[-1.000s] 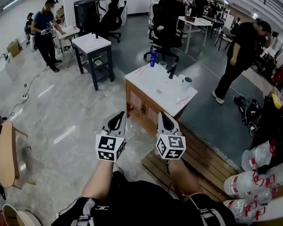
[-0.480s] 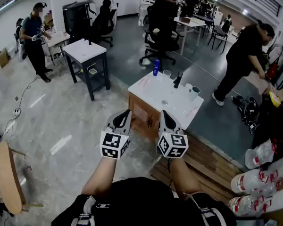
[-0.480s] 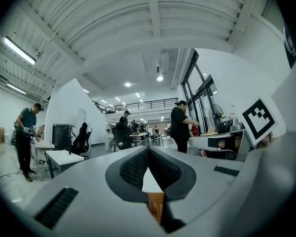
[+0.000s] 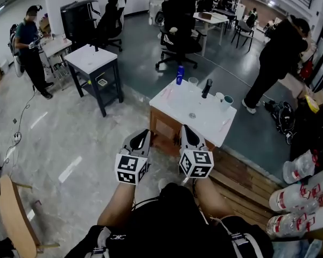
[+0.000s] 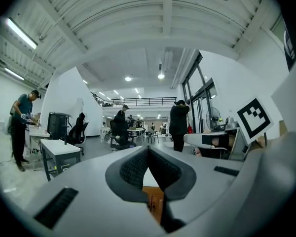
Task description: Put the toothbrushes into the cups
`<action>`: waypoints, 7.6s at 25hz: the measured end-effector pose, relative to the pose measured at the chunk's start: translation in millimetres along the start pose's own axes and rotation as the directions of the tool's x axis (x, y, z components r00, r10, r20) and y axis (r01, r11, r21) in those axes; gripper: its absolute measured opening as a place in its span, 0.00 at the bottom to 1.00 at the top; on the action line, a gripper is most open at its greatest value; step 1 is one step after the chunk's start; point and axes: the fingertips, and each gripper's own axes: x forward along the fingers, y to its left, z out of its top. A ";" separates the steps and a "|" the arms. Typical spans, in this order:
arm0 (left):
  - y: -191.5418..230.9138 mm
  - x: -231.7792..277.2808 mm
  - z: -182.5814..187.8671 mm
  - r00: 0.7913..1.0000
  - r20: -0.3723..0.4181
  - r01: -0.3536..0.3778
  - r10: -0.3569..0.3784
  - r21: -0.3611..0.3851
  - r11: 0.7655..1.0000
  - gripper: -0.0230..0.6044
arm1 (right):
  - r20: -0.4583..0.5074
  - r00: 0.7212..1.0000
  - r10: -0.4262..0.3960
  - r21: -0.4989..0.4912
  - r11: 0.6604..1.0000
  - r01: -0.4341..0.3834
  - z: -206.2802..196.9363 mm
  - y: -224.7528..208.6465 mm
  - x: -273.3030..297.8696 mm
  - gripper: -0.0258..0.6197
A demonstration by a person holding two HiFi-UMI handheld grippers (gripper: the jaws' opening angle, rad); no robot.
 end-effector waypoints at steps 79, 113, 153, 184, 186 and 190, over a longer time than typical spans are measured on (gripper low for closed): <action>353.7 644.7 -49.4 0.799 -0.114 0.593 -0.590 -0.009 0.805 0.06 | -0.476 0.778 -0.411 -0.008 0.886 0.463 -176.2 -251.3 642.2 0.29; 386.4 655.7 -60.1 0.815 -0.154 0.564 -0.558 -0.008 0.826 0.06 | -0.839 0.476 -0.263 -0.012 0.884 0.468 -319.5 -286.6 668.3 0.13; 270.3 658.9 -53.8 0.752 -0.149 0.646 -0.643 -0.029 0.762 0.06 | 0.042 0.782 -0.622 0.097 0.781 0.616 -29.6 -374.9 557.3 0.12; 269.9 672.7 -63.4 0.878 -0.200 0.440 -0.435 -0.022 0.898 0.06 | -0.276 0.771 -0.575 0.055 0.791 0.609 -187.2 -461.5 602.7 0.13; 268.3 670.7 -63.6 0.878 -0.201 0.440 -0.435 -0.022 0.898 0.06 | -0.276 0.768 -0.578 0.043 0.791 0.610 -189.7 -461.6 600.0 0.13; 266.6 667.6 -63.3 0.878 -0.199 0.440 -0.434 -0.017 0.898 0.06 | -0.285 0.787 -0.548 0.071 0.806 0.587 -194.1 -458.6 599.9 0.20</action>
